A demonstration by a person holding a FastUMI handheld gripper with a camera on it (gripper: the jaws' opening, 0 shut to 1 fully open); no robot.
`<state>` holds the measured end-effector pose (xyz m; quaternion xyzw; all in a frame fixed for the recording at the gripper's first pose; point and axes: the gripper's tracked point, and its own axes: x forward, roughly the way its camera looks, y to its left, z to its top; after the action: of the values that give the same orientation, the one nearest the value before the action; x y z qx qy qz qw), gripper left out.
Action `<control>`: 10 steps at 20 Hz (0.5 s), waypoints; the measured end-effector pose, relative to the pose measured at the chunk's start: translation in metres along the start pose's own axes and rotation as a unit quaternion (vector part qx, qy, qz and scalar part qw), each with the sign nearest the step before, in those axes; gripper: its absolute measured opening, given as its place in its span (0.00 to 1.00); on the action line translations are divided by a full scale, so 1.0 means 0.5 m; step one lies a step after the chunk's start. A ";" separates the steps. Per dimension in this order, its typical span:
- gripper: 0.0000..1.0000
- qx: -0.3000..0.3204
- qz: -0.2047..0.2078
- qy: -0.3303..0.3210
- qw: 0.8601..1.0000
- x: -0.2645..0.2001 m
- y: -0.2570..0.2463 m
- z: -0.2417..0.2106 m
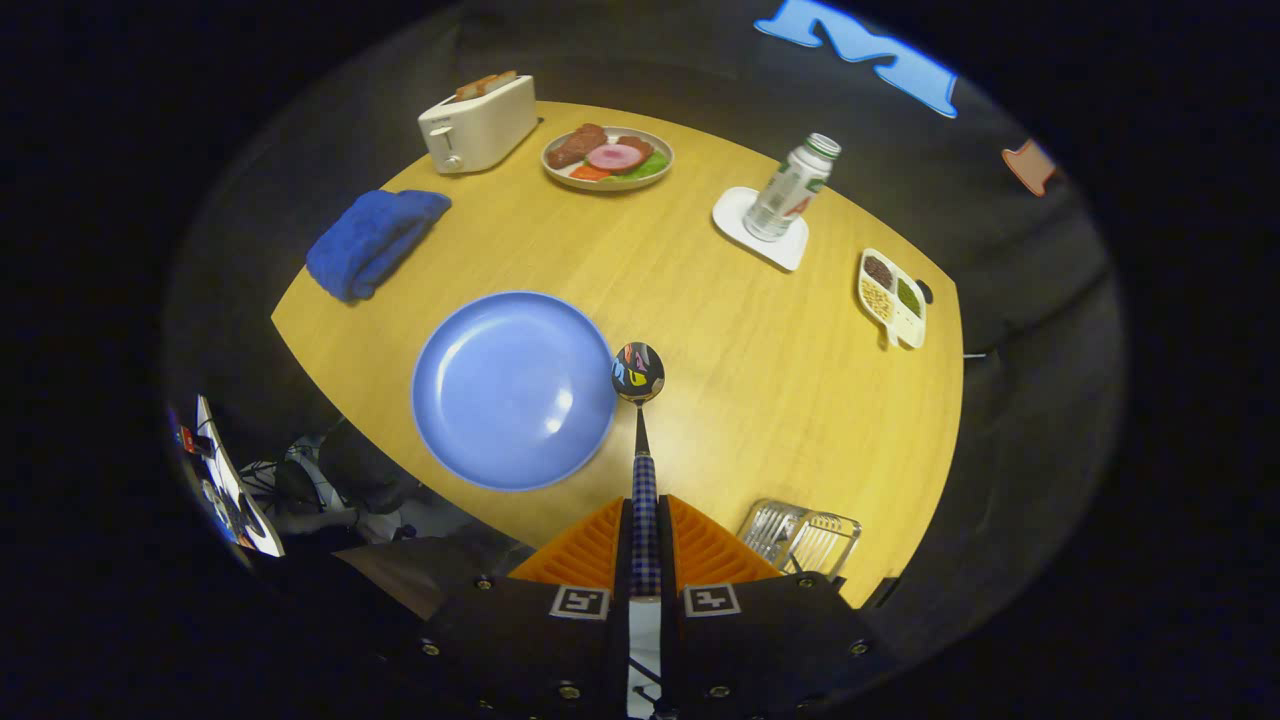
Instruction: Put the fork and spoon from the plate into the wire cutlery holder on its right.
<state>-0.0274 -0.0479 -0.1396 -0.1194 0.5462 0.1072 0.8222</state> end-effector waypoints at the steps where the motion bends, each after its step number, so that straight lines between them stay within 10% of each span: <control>1: 0.13 0.010 -0.009 -0.001 1.000 -0.018 -0.026 -0.011; 10: 0.13 0.079 -0.050 0.034 0.995 -0.099 -0.155 -0.156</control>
<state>-0.0903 -0.1481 -0.1169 -0.0846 0.5742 0.0178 0.8142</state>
